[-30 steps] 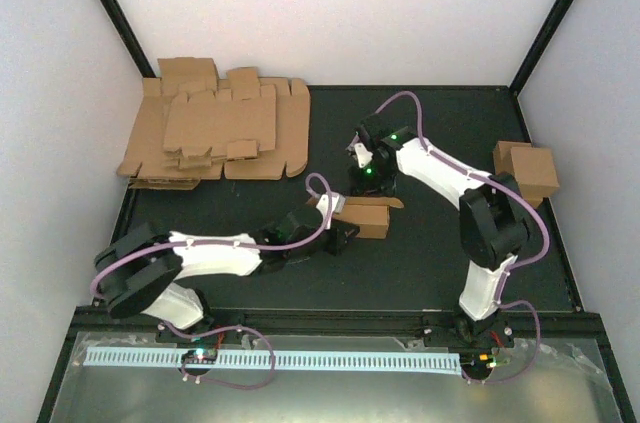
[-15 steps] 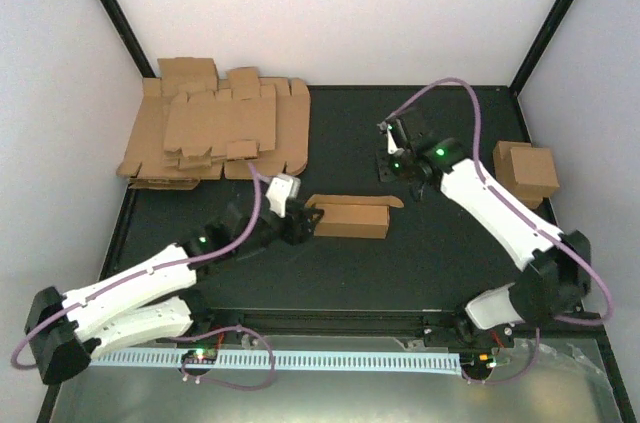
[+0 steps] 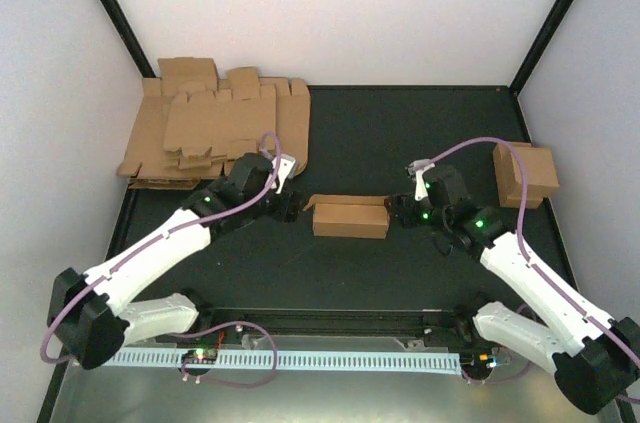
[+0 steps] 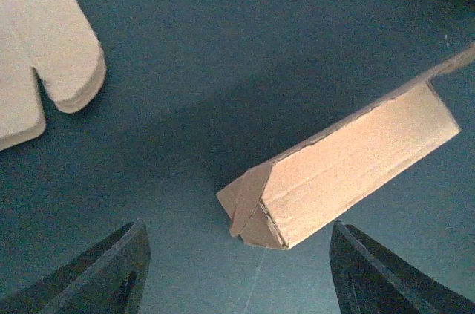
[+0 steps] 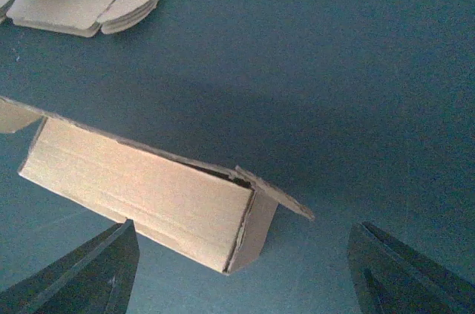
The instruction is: Fold the paper box
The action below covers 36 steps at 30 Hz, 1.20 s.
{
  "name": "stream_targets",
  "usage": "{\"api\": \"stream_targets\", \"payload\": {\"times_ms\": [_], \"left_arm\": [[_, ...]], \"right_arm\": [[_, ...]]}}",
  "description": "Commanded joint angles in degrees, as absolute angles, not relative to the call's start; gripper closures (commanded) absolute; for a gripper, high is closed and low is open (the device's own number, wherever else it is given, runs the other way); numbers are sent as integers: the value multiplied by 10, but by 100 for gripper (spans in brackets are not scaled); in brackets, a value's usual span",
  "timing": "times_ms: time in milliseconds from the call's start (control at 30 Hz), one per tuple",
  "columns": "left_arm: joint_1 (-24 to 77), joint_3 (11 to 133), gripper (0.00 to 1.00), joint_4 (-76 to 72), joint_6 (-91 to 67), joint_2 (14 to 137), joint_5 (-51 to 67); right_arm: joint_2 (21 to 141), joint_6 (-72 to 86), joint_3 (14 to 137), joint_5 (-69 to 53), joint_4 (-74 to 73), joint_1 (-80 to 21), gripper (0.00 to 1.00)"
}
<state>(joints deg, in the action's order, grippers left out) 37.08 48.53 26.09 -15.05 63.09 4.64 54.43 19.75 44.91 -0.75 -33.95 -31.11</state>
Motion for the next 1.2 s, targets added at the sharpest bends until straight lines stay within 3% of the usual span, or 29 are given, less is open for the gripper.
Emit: {"api": "stream_targets", "payload": {"times_ms": [0,200,400,633,1067,1167], "left_arm": [[366,524,33,296,-103,669,114],[365,530,44,283,-102,706,137],[365,552,44,293,-116,747,151],[366,561,47,305,-134,765,128],[365,584,73,326,-175,805,127],[365,586,75,326,-183,810,135]], "right_arm": [[530,200,417,-25,-298,-310,20],[569,220,407,-22,-310,-309,16],[558,252,370,-49,-268,-309,9],[573,265,330,-45,-212,-309,13],[619,268,317,-56,-174,-309,18],[620,268,316,-58,-170,-309,19]]}}
